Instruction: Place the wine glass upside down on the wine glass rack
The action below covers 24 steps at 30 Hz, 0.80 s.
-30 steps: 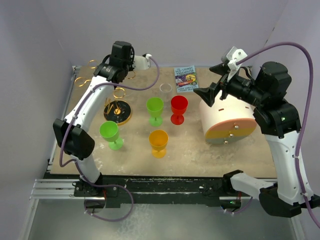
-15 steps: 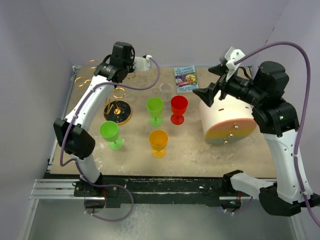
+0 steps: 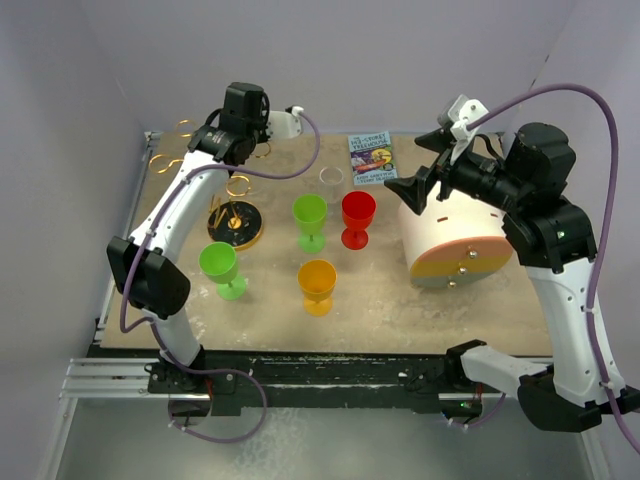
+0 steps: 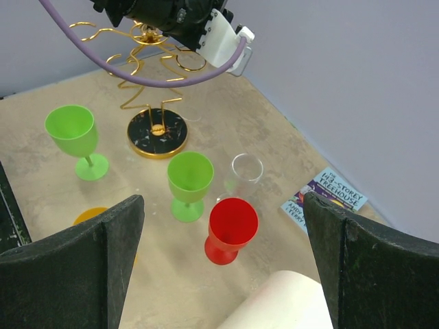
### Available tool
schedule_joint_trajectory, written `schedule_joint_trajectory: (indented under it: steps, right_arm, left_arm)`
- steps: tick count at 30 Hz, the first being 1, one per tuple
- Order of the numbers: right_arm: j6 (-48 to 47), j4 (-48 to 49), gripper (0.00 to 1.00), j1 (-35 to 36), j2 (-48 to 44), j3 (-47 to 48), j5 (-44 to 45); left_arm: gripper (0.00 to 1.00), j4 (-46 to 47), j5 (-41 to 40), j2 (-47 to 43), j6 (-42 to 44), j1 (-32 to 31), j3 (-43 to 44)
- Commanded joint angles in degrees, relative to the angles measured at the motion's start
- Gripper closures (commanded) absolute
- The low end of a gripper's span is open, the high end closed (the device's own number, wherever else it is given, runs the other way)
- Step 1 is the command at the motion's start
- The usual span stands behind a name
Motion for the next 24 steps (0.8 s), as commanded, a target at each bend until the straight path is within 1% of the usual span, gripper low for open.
schedule_joint_trajectory:
  steps: [1,3,5,8,18,24]
  right_arm:
    - [0.36,2.39,0.0,-0.2,-1.12,-0.01,-1.23]
    - [0.26,2.38,0.0,-0.2,-1.23,-0.15,-1.25]
    - [0.29,2.47,0.0,-0.2,-1.23,-0.31,-1.16]
    - [0.29,2.64,0.0,-0.2,-1.11,-0.49,-1.25]
    - [0.2,2.74,0.0,-0.21,-1.14,-0.77,-1.18]
    - [0.15,2.74,0.0,-0.29,-1.32,-0.84,-1.1]
  left_arm:
    - [0.76,4.85,0.05,-3.68,-1.01,0.29,-0.3]
    - [0.73,5.61,-0.18,-3.81,-1.18,0.23,-0.27]
    - [0.66,6.46,-0.3,-4.03,-1.39,0.29,-0.34]
    - [0.6,6.86,0.19,-4.45,-1.77,0.26,-0.77]
    - [0.56,7.13,1.2,-5.09,-3.47,0.23,-1.93]
    - [0.56,6.3,2.51,-5.58,-5.39,0.23,-1.86]
